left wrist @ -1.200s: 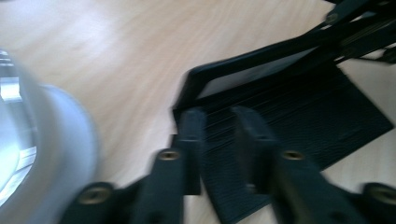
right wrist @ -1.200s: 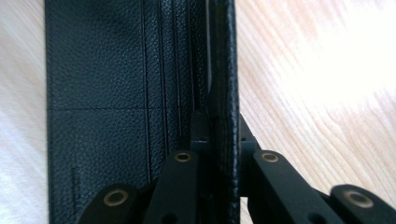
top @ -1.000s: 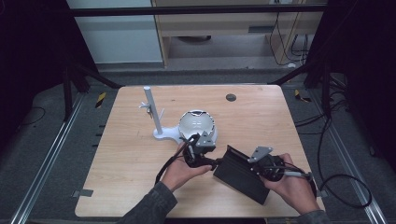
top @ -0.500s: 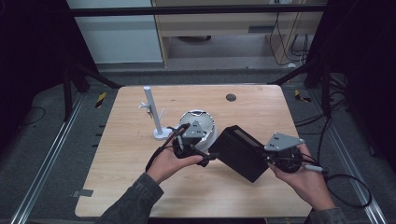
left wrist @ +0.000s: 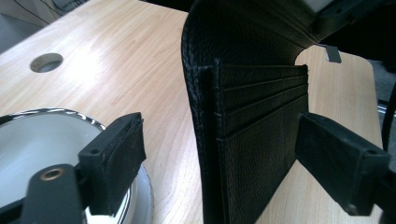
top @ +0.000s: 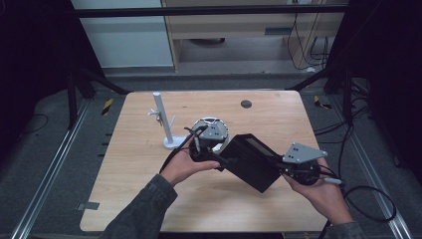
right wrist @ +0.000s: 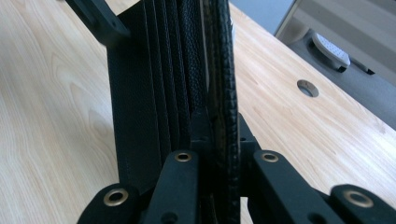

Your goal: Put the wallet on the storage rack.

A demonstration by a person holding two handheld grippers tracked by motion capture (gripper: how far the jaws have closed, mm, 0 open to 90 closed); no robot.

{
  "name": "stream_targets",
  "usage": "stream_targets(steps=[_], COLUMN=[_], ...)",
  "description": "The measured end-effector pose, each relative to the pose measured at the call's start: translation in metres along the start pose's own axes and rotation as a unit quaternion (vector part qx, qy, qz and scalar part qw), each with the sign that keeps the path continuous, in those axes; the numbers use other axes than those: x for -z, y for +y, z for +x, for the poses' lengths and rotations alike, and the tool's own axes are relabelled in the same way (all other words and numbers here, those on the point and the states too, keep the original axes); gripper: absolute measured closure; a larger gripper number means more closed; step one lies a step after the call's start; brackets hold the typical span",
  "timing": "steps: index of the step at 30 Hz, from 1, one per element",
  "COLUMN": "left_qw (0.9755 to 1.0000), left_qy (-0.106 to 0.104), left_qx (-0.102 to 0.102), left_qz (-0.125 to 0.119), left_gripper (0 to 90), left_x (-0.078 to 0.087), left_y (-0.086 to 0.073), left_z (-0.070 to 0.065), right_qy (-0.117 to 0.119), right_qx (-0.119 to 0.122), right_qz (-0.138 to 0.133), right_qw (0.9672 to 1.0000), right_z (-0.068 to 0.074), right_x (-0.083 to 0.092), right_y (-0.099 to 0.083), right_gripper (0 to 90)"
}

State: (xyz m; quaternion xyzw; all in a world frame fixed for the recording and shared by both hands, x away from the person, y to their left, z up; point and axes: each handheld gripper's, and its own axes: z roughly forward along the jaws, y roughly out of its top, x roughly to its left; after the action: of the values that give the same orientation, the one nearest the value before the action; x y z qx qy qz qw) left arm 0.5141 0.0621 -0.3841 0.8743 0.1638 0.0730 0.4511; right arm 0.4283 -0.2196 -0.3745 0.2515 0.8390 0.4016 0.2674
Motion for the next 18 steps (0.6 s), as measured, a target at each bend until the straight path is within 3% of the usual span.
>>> stream_targets(steps=[10,14,16,18], left_qw=[0.9998,0.9995,0.9990,0.9983], left_qy=[-0.018,-0.030,-0.038,-0.049], left_qx=[0.004,0.005,-0.007,0.002], left_qz=[0.005,0.012,0.022,0.031], left_gripper=[22.0,39.3,54.9,62.3], left_x=[-0.009,-0.010,-0.010,-0.010], left_y=[0.000,0.000,0.000,0.001], left_z=[0.003,0.003,0.002,0.002], right_qy=[0.007,0.008,0.011,0.014], right_qx=[0.005,0.007,0.005,0.005], right_qz=[-0.018,-0.024,-0.025,-0.024], right_qw=[0.9998,0.9997,0.9996,0.9996], right_z=[0.003,0.005,0.006,0.006], right_x=[-0.001,-0.002,-0.004,-0.006], right_y=[0.005,0.005,0.003,0.000], right_gripper=[84.6,84.6,84.5,84.4])
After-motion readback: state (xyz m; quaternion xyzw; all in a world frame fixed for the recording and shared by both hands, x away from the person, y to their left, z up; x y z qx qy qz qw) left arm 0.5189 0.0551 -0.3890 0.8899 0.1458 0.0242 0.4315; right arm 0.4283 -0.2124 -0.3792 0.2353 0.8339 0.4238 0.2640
